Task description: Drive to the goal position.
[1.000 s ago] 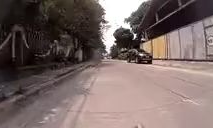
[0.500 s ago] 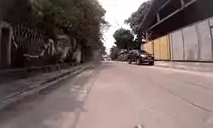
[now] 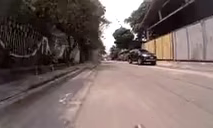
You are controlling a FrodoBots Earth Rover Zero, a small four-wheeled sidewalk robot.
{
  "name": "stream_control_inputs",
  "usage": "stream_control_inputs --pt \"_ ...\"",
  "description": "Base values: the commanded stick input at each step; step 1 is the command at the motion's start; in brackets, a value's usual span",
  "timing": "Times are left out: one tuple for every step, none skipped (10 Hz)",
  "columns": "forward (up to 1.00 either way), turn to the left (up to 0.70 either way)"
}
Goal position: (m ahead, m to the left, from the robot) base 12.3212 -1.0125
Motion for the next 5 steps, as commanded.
stream_control_inputs --pt "1.00 0.00" --pt "1.00 0.00" --pt "1.00 0.00" --pt "1.00 0.00" --pt "1.00 0.03"
